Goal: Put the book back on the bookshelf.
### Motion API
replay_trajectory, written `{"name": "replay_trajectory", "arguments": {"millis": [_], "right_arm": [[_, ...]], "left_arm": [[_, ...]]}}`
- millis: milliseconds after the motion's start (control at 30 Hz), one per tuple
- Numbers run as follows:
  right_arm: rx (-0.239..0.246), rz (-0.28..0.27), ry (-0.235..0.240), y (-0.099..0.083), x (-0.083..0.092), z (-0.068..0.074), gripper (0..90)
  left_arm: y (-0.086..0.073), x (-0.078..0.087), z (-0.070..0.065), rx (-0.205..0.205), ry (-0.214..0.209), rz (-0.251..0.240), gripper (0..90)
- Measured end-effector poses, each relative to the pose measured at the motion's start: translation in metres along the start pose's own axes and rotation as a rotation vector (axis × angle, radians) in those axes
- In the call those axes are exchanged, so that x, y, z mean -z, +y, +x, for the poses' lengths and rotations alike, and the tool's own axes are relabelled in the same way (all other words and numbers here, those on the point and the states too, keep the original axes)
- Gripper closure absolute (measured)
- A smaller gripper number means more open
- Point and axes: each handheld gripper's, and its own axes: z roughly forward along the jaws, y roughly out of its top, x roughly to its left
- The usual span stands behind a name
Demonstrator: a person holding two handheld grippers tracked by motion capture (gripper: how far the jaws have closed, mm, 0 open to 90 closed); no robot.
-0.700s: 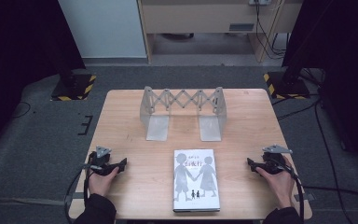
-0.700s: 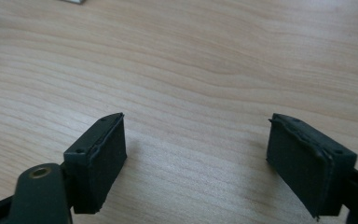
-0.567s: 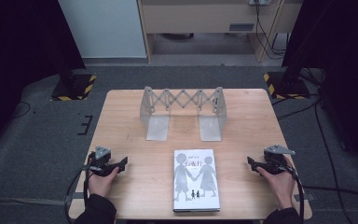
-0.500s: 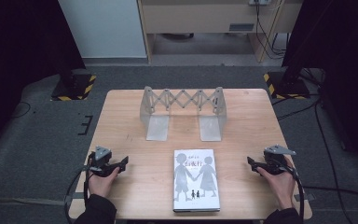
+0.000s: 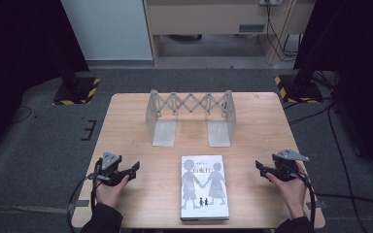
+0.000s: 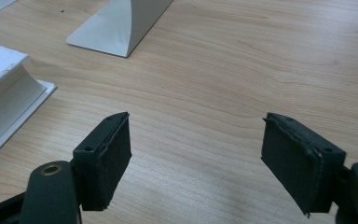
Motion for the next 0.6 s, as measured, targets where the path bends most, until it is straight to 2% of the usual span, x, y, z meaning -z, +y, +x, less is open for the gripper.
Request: {"name": "replay_trajectory", "arguments": {"millis": [200, 233, 333, 467, 600], "right_arm": [[0.012, -0.003, 0.025, 0.004, 0.003, 0.009, 23.4], [0.011, -0.006, 0.029, 0.005, 0.003, 0.011, 23.2], [0.011, -0.015, 0.056, 0.007, 0.004, 0.016, 23.2], [0.021, -0.033, 0.082, 0.01, 0.007, 0.024, 23.2], [0.034, -0.043, 0.104, 0.014, 0.008, 0.033, 23.2]], "left_arm": [[0.002, 0.0, -0.005, -0.001, -0.018, -0.007, 19.7], [0.002, 0.0, -0.006, -0.004, -0.04, -0.001, 20.7], [0.002, -0.001, -0.01, -0.025, -0.048, 0.011, 21.1], [0.001, -0.001, -0.014, -0.031, -0.058, 0.016, 20.5], [0.001, 0.0, -0.018, -0.01, -0.091, 0.007, 20.5]]}}
